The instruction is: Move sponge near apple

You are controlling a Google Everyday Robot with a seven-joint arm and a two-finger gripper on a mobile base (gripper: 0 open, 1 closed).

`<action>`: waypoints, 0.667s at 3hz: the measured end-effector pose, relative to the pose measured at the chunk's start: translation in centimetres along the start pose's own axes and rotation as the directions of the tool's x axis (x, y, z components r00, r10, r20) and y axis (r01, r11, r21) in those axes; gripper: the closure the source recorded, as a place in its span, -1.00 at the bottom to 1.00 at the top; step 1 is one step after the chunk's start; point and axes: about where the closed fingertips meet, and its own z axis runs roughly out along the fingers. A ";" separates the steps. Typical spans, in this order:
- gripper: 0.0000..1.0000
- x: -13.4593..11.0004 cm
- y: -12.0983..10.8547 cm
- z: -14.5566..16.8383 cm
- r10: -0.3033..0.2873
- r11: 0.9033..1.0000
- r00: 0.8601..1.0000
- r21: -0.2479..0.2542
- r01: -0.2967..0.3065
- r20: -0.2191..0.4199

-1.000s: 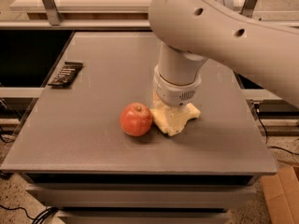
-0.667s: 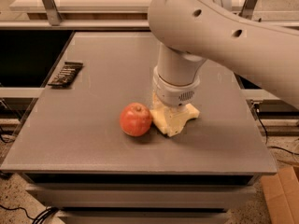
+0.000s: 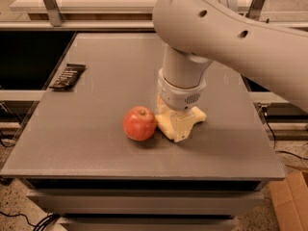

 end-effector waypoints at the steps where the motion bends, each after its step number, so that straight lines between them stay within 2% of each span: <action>1: -1.00 0.1 -0.1 -0.1 -0.006 1.000 1.000 -0.003 0.006 0.002; 2: -1.00 0.1 -0.1 -0.1 -0.007 1.000 1.000 -0.002 0.007 0.001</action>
Offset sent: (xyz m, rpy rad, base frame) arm 0.0028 -0.0010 0.0000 -0.0014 0.0136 0.0116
